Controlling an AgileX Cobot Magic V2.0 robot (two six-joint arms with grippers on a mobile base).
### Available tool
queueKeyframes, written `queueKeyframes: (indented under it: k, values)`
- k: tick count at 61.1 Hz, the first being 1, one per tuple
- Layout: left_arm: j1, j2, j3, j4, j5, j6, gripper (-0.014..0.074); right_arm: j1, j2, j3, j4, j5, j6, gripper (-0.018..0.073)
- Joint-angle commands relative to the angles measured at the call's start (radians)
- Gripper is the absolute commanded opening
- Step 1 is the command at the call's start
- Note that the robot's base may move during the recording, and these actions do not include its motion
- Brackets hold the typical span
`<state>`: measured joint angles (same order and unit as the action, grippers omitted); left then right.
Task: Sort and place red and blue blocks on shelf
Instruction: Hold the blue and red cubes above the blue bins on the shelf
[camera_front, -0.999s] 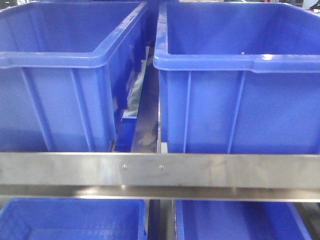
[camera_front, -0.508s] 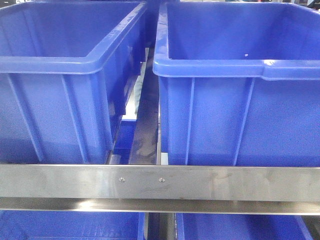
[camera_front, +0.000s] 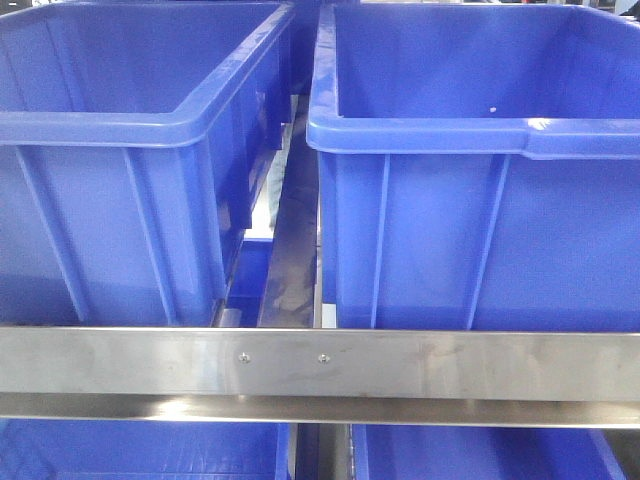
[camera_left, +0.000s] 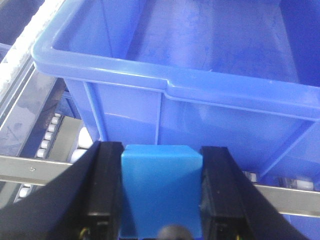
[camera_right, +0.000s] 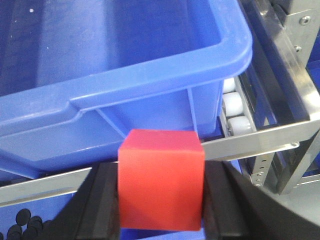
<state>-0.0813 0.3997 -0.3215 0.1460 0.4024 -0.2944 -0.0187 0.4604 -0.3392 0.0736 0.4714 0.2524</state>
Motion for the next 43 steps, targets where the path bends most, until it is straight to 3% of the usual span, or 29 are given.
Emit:
queueKeyframes:
  k: [1,43]
  values:
    - [0.001,0.006,-0.028,0.003,-0.075,-0.007,0.0125,-0.005,0.002,-0.026,-0.004,-0.077,-0.006,0.0067]
    - [0.001,0.006,-0.028,0.003,-0.075,-0.007,0.0125,-0.005,0.002,-0.026,-0.004,-0.077,-0.006,0.0067]
